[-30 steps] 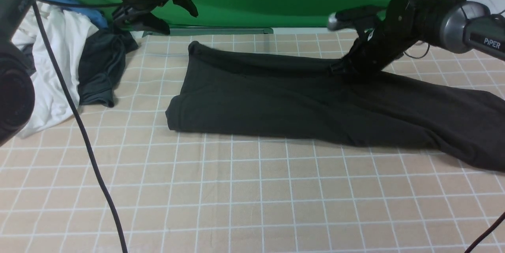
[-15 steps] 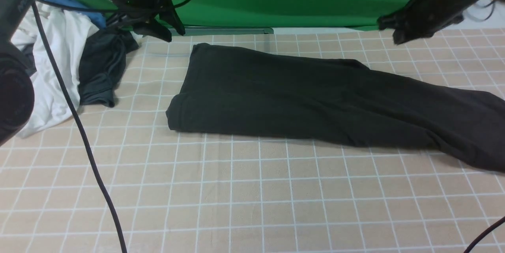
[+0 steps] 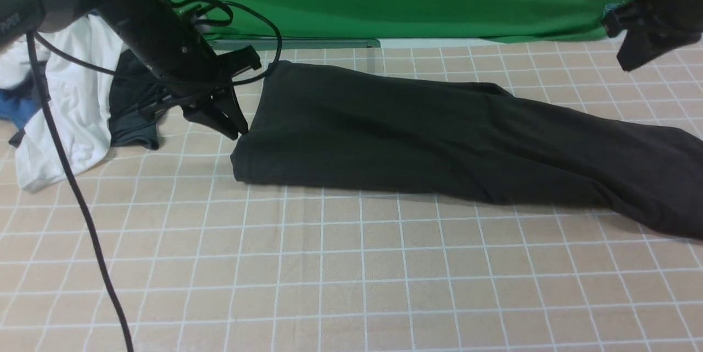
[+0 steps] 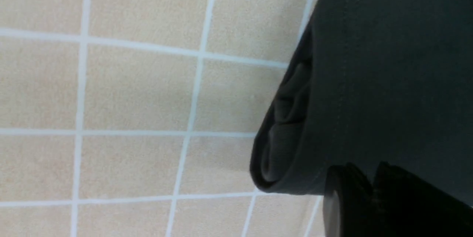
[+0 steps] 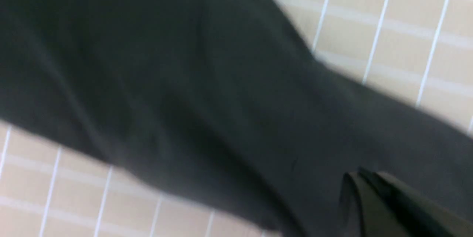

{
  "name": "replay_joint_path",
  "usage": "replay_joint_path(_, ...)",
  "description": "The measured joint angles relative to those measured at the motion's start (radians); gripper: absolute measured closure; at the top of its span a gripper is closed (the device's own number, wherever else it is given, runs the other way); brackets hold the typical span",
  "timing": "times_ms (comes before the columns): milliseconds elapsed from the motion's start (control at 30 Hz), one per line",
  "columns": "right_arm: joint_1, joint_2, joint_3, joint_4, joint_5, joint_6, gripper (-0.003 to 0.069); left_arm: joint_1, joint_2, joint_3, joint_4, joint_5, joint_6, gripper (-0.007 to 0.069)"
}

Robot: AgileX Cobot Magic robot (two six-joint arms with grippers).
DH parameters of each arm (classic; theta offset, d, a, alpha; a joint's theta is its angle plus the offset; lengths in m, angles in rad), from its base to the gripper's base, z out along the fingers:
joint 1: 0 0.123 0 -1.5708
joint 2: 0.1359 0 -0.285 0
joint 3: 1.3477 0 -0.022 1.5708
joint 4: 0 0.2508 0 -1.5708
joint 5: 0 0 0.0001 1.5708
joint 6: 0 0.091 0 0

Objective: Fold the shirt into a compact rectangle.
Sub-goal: 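Pull the folded dark garment lengthwise by its ends to straighten it flat on the table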

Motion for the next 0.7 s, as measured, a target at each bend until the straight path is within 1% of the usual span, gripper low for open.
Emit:
replay_joint_path(167,-0.001,-0.047,0.111,0.004,0.002,0.003,0.0634,-0.023,0.0,0.0,0.089,-0.006,-0.028,0.0346)
replay_joint_path(200,-0.002,-0.047,0.132,0.006,-0.002,0.01,0.0634,-0.025,0.0,0.0,0.108,-0.006,-0.043,0.0285)
replay_joint_path(233,-0.002,-0.047,0.146,0.006,-0.009,0.012,0.0634,-0.025,0.0,0.0,0.119,-0.007,-0.05,0.0242)
replay_joint_path(267,-0.002,-0.047,0.154,0.006,-0.013,0.012,0.0634,-0.025,0.0,0.0,0.125,-0.007,-0.054,0.0225)
replay_joint_path(300,-0.002,-0.047,0.17,0.008,-0.026,0.014,0.0634,-0.025,0.0,0.0,0.13,-0.007,-0.061,0.0165)
replay_joint_path(367,-0.002,-0.047,0.179,0.009,-0.033,0.015,0.0634,-0.025,0.0,0.005,0.118,-0.007,-0.076,0.012)
replay_joint_path(400,-0.002,-0.047,0.183,0.01,-0.038,0.015,0.0634,-0.025,0.0,0.016,0.091,-0.008,-0.082,0.009)
replay_joint_path(433,-0.002,-0.047,0.184,0.01,-0.04,0.015,0.0634,-0.025,0.0,0.018,0.086,-0.008,-0.082,0.0081)
replay_joint_path(467,-0.003,-0.047,0.187,0.01,-0.046,0.015,0.0634,-0.03,0.002,0.037,0.044,-0.008,-0.082,0.006)
replay_joint_path(533,-0.003,-0.047,0.188,0.011,-0.062,0.015,0.0634,-0.041,0.012,0.064,0.011,-0.007,-0.071,0.0045)
replay_joint_path(700,-0.003,-0.047,0.188,0.011,-0.117,0.032,0.0634,-0.057,0.064,0.089,-0.008,-0.007,-0.056,0.0046)
